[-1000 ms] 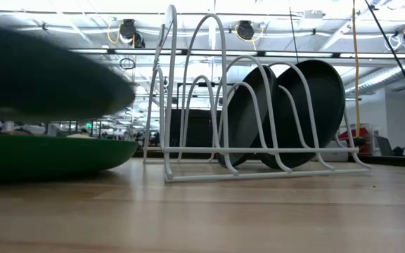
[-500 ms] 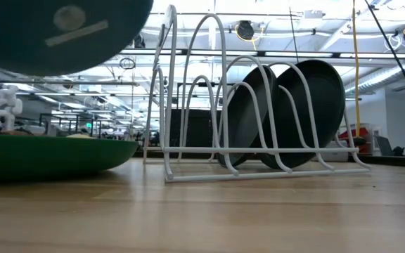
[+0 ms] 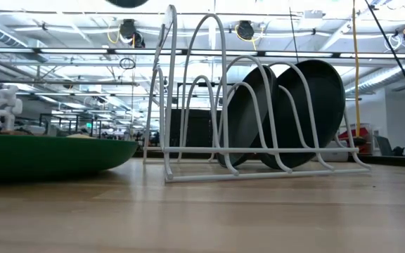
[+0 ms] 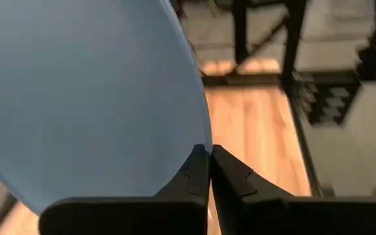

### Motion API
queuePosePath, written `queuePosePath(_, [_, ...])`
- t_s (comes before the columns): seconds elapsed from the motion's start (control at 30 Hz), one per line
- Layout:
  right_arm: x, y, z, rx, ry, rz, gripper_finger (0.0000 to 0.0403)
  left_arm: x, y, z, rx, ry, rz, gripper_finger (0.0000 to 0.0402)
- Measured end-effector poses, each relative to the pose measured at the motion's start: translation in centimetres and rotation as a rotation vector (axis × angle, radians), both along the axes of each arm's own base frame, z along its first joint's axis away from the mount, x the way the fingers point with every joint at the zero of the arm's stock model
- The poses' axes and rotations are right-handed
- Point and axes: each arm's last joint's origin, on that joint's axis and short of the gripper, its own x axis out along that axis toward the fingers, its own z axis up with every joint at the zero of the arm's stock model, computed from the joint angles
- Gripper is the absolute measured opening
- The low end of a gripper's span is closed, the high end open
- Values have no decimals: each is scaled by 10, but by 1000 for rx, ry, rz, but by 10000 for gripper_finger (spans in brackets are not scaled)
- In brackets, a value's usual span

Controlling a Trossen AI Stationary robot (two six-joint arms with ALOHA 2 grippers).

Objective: Sort dishes
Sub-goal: Put the blue plate into the dish rack

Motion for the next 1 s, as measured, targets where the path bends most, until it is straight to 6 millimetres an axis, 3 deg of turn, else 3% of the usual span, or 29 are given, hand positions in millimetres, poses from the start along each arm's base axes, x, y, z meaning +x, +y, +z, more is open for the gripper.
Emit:
queuePosePath(0.23, [-17, -8, 14, -45, -107, -40, 199, 38, -3, 6, 47, -173, 131, 7])
queuePosePath(0.47, [-45, -18, 33, -34, -256, -39, 199, 93, -8, 4, 106, -267, 203, 7])
queuePosePath(0.8, [-66, -26, 41, -49, -321, -30, 199, 178, -6, -23, 104, -438, 277, 7])
queuePosePath(1.0, [-65, -26, 41, -92, -324, -26, 199, 213, -2, -44, 99, -497, 361, 7])
